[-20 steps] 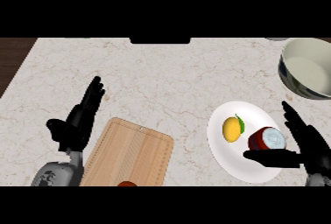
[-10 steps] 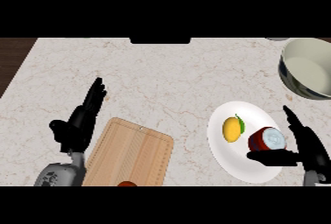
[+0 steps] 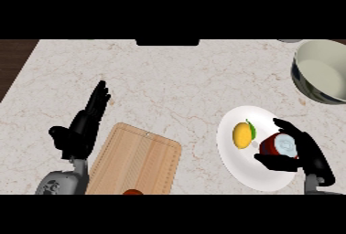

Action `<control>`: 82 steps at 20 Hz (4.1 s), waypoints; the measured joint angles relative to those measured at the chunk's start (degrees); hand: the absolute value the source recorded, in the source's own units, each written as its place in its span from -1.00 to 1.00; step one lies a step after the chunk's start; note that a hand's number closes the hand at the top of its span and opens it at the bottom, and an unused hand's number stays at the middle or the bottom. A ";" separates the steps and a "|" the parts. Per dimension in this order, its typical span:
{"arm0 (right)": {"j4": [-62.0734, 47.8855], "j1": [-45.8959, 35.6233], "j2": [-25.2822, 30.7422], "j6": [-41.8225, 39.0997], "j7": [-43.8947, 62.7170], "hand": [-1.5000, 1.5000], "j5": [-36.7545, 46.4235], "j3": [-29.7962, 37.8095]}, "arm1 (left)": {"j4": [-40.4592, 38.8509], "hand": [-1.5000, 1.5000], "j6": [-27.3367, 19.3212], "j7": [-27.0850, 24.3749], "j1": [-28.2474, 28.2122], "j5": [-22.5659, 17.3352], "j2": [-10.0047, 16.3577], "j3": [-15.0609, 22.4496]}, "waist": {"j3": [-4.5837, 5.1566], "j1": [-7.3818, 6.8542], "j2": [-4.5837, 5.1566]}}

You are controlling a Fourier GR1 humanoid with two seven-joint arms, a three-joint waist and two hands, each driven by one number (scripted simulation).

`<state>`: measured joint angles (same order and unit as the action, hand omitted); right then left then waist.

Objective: Pick the can from the plate and place it in the bowl

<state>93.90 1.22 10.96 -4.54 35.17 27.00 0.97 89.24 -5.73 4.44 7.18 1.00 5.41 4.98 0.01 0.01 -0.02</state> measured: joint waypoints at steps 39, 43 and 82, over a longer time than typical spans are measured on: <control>20.77 -16.79 8.83 -7.31 -20.55 1.00 -10.31 8.61 | -0.64 0.00 1.36 0.61 0.92 0.77 -0.84 -1.79 | 0.04 0.09 -0.11; 19.03 -23.62 11.65 -8.38 -14.25 1.00 -11.17 11.26 | 0.00 0.00 1.41 1.80 1.51 0.94 -0.90 -1.95 | 0.03 -0.10 -0.06; -73.97 -50.09 31.97 9.70 -53.51 -1.00 10.95 19.04 | 0.05 0.00 2.47 1.38 3.02 2.38 -2.69 -0.80 | -0.23 -2.93 1.29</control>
<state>19.93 -48.86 42.92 5.16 -18.35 37.96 20.01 89.29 -3.26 5.82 10.20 3.38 2.72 4.19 -0.22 -2.93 1.27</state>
